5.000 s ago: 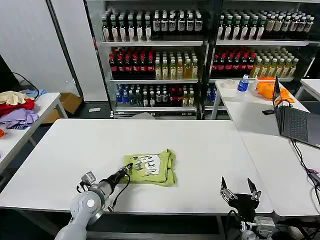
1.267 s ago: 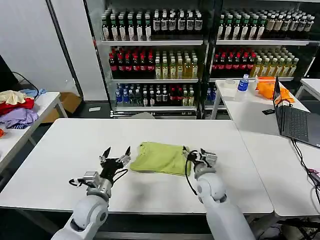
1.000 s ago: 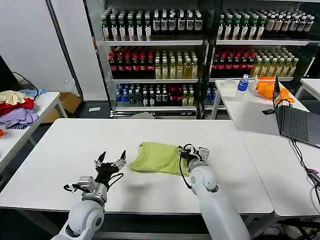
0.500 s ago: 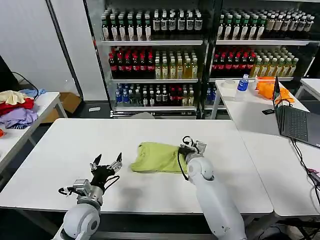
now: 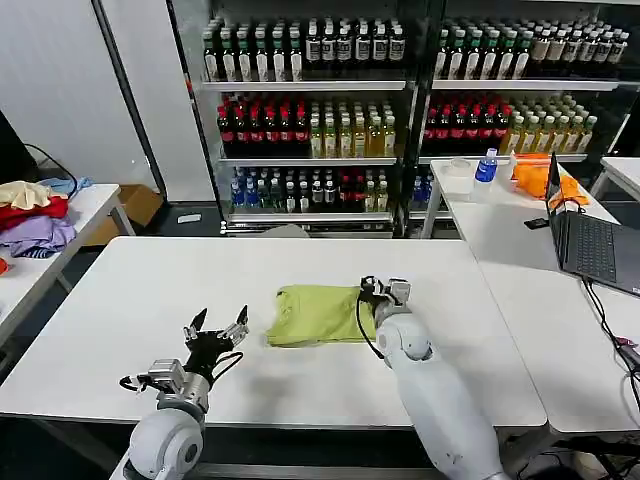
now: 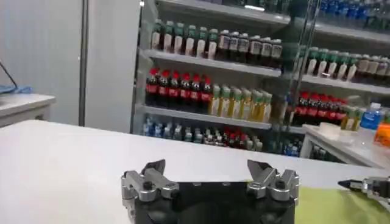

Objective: Fold and organize the clothes.

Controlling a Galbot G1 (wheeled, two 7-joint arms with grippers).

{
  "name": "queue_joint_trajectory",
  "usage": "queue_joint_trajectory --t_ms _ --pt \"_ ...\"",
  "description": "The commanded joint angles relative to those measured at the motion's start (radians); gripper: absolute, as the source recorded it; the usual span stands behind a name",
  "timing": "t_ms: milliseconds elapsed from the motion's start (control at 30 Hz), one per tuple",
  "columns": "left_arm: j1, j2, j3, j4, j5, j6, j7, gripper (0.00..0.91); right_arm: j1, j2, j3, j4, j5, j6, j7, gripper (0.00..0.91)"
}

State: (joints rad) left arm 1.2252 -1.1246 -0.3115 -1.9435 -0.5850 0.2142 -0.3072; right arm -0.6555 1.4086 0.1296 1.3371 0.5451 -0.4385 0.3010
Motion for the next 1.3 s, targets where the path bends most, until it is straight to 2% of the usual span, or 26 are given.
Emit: queue_joint_trajectory --t_ms 33,167,367,600,733,967,1300 --pt "0.01 -0.005 0.003 -0.02 0.003 0.005 -0.002 0.907 -0.164 -0.092 0.013 0.187 -0.281 0.256 -0.073 0.907" --pt "0.02 0.006 -0.002 -0.032 -0.001 0.003 0.0 0.907 -0.312 -0.131 0.083 0.326 -0.375 0.329 -0.088 0.907" --pt "0.053 0.022 0.007 -0.064 0.102 -0.015 0.032 0.907 -0.608 -0.168 0.229 0.651 -0.381 0.347 -0.111 0.907" --pt "0.089 0.035 -0.007 -0.101 0.106 -0.014 0.039 0.907 -0.905 -0.136 0.358 0.855 -0.393 0.369 -0.156 0.907" --pt "0.11 0.048 -0.014 -0.124 0.108 -0.012 0.045 0.907 -0.973 -0.112 0.381 0.876 -0.443 0.401 -0.154 0.907" --pt "0.144 0.057 -0.016 -0.16 0.121 -0.01 0.057 0.907 -0.965 -0.092 0.381 0.87 -0.475 0.405 -0.146 0.907" --pt "0.164 0.058 -0.009 -0.179 0.135 -0.009 0.065 0.907 -0.872 -0.101 0.363 0.797 -0.5 0.365 -0.134 0.907"
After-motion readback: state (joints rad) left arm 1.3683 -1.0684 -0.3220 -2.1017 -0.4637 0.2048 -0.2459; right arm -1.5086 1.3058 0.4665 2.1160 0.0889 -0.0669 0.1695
